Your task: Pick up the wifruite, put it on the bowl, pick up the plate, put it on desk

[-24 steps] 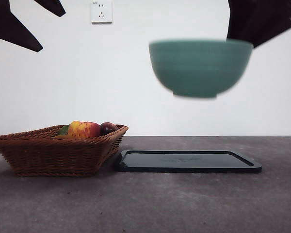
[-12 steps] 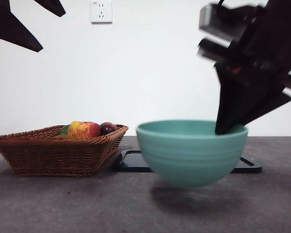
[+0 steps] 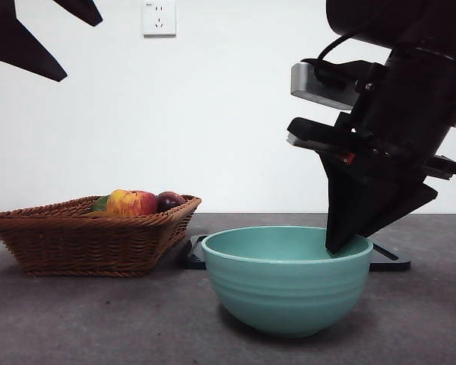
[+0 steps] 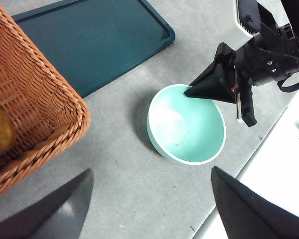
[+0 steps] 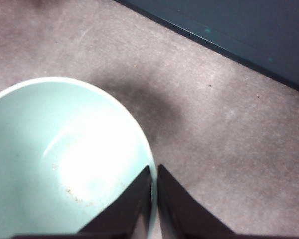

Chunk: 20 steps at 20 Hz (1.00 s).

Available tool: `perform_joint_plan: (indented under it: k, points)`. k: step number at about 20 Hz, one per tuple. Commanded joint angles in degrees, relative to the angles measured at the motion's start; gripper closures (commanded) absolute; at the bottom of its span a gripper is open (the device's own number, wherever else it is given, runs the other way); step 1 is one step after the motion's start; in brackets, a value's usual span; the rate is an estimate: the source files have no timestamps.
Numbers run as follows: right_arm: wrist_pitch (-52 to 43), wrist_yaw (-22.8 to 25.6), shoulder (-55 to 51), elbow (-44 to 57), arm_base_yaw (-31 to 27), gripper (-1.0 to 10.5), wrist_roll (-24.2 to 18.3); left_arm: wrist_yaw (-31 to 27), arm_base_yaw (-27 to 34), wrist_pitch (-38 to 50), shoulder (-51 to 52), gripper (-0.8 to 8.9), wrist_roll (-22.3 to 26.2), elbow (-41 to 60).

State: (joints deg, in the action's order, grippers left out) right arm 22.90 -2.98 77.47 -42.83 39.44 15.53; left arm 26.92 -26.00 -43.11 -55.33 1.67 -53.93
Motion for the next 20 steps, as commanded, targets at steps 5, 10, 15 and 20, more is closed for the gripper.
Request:
perform_joint_plan:
  k: [5, 10, 15, 20]
  points:
    - [-0.59, 0.00, 0.68, -0.35, 0.57, 6.5, 2.56, 0.11, -0.28, 0.42, -0.39, 4.40, 0.68, -0.44]
    - [2.86, 0.13, -4.11, -1.99, 0.44, 6.5, 2.43, 0.11, -0.28, 0.04, -0.39, 4.40, 0.68, -0.44]
    - [12.50, 0.02, -14.56, -7.56, 0.44, 6.5, -0.20, 0.11, -0.28, 0.00, -0.39, 4.40, 0.63, -0.44]
    - [21.94, -2.51, -23.69, -12.17, 0.46, 6.5, -2.54, 0.13, -0.28, -0.76, -0.39, 4.40, 0.63, -0.44]
